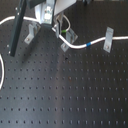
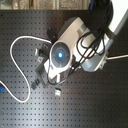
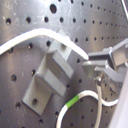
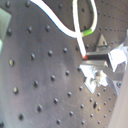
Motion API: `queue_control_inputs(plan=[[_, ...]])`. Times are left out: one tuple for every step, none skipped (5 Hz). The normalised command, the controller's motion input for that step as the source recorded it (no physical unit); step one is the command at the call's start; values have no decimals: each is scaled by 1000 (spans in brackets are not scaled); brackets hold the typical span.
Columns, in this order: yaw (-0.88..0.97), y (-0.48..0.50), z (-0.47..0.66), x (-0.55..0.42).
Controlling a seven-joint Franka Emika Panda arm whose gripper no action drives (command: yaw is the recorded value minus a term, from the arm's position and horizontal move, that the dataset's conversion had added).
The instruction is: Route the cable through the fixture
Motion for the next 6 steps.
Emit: queue_control_inputs(plan=[[0, -345, -410, 41], [0, -438, -260, -114], [0, -357, -58, -210], [0, -219, -53, -225], [-260, -34, 72, 38], [-171, 8, 248, 14]])
